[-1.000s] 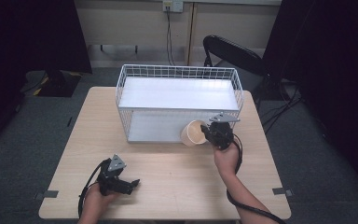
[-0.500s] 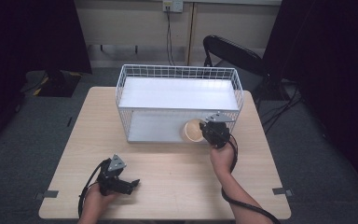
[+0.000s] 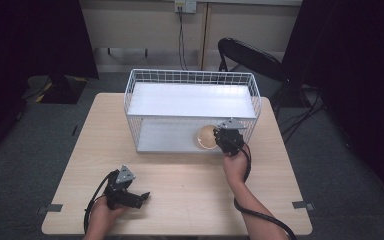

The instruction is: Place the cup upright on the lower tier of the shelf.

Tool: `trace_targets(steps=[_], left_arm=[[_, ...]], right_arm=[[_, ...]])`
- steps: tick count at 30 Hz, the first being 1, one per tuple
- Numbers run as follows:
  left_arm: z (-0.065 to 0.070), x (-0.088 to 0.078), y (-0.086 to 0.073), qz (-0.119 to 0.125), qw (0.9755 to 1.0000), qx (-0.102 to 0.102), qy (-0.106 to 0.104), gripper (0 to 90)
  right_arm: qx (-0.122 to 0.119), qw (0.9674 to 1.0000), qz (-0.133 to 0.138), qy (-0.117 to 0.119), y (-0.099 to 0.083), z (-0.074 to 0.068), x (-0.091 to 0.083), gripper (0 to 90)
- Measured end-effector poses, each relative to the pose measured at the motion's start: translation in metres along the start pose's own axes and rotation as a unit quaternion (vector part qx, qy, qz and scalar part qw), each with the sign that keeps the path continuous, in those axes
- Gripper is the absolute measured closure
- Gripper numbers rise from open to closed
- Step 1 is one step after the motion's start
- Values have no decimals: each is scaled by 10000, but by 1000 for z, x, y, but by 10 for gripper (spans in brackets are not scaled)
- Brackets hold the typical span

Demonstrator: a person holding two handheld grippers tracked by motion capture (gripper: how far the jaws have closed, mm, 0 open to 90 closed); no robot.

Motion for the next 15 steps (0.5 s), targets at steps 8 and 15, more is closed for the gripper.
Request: trace_targets(steps=[8, 15], left_arm=[[0, 0, 0, 0, 10000, -1, 0, 0], [0, 0, 0, 1, 10000, 0, -2, 0]], right_arm=[[-31, 9998, 55, -174, -3, 0, 6, 837], [-89, 9995, 109, -277, 0, -3, 10, 837]])
Point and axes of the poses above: each handheld gripper's, and its own axes: x roughly forward along the jaws, y roughly out of its top, z roughly to its right, the point moved 9 cm from there along x, roughly forward along the jaws
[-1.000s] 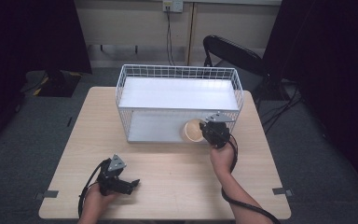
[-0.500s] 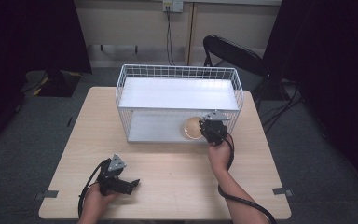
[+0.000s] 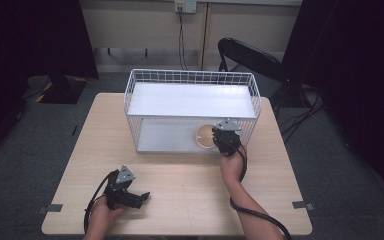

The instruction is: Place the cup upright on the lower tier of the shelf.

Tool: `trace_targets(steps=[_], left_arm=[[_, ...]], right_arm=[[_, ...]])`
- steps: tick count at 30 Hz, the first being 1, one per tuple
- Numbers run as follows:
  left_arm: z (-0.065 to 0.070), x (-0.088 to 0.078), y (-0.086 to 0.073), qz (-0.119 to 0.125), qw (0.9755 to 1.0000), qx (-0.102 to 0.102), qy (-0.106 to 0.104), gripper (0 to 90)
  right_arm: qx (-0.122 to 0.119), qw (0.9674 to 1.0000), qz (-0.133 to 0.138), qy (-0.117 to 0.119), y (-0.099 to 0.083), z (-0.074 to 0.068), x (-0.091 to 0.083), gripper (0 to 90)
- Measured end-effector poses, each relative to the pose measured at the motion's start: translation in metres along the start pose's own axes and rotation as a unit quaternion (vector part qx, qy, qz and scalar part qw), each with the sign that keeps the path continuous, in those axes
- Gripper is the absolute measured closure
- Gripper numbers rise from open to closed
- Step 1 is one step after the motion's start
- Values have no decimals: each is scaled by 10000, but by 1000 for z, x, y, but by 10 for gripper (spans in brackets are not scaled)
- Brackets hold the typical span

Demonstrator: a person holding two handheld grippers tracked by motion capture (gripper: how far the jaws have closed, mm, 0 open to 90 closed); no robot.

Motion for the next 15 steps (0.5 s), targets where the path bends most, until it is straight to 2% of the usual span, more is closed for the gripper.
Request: trace_targets(steps=[7, 15], left_arm=[[0, 0, 0, 2, 10000, -7, -2, 0], [0, 0, 0, 1, 10000, -7, -3, 0]], right_arm=[[57, 9999, 35, -130, 1, 3, 4, 837], [107, 9998, 2, -164, 2, 4, 5, 830]])
Point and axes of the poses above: each handheld gripper's, and its own axes: x roughly forward along the jaws, y roughly out of its top, z roughly to its right, the point moved 9 cm from there along x, roughly forward along the jaws
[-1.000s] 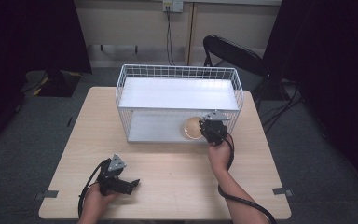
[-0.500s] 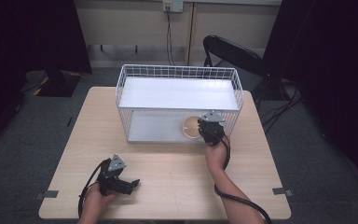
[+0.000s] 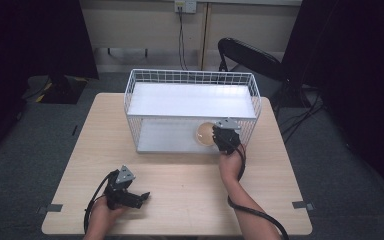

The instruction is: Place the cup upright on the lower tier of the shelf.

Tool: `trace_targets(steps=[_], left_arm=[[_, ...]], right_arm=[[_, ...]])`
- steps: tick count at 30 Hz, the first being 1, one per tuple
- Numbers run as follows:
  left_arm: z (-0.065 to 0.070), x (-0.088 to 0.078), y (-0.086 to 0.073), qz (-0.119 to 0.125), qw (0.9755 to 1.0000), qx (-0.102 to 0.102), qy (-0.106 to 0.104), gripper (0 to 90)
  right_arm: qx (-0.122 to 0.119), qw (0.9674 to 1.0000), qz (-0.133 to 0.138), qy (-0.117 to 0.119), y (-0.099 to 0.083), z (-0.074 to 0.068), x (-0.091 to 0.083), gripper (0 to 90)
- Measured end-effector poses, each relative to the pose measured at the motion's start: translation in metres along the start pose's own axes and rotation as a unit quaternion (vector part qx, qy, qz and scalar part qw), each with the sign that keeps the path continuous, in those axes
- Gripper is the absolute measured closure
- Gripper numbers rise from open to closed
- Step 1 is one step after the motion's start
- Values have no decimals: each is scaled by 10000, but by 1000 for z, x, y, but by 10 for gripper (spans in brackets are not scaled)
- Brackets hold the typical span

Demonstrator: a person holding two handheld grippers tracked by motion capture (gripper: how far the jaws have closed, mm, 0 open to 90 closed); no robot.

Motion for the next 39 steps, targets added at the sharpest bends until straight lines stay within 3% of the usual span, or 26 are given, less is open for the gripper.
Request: trace_targets(steps=[11, 14, 26, 31, 39], left_arm=[[0, 0, 0, -1, 10000, -1, 1, 0], [0, 0, 0, -2, 10000, 0, 1, 0], [0, 0, 0, 7, 10000, -11, 4, 0], [0, 0, 0, 8, 10000, -13, 2, 0], [0, 1, 1, 5, 10000, -18, 9, 0]], right_arm=[[179, 9998, 87, -65, 4, 7, -2, 742], [218, 9997, 108, -88, 4, 9, -3, 670], [326, 9991, 238, -156, 14, 21, -10, 528], [462, 9987, 221, -25, 15, 24, -13, 481], [709, 9965, 147, 414, 11, 20, -22, 362]])
Point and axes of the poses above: each handheld gripper's, and its own axes: x roughly forward along the jaws, y roughly out of its top, z roughly to its right, the point moved 9 cm from there along x, roughly forward along the jaws
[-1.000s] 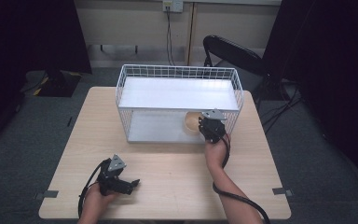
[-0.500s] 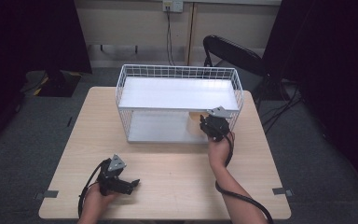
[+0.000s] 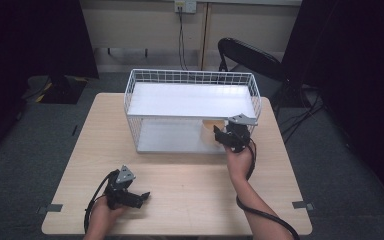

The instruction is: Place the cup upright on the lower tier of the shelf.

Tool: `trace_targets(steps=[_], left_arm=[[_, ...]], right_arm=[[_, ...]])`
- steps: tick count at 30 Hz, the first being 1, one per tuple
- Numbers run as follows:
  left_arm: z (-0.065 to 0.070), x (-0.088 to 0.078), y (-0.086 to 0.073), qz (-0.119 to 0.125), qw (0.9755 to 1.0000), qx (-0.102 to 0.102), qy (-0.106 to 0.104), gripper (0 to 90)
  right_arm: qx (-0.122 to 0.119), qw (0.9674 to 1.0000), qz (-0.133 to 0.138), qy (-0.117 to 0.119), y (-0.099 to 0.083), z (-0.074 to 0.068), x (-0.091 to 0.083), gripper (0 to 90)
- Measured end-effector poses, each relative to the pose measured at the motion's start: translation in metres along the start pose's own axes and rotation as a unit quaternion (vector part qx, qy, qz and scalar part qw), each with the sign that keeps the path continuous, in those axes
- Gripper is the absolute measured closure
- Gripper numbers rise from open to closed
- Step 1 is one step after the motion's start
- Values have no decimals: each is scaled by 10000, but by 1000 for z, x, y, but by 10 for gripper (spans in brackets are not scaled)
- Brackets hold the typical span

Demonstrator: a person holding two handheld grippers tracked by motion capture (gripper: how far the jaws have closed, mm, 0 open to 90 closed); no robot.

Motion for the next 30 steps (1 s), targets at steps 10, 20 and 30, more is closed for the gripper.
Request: trace_targets(steps=[10, 20, 30], left_arm=[[0, 0, 0, 3, 10000, -14, 8, 0], [0, 0, 0, 3, 10000, -16, 9, 0], [0, 0, 0, 3, 10000, -14, 16, 0]], right_arm=[[-20, 9995, -91, 290, -6, -10, -8, 319], [-152, 9988, -154, 447, -24, -21, -16, 461], [-195, 9990, -179, 370, -32, -16, -21, 574]])
Point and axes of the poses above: each handheld gripper's, and its own axes: x roughly forward along the jaws, y roughly out of its top, z roughly to its right, the point moved 9 cm from there along x, roughly forward along the jaws
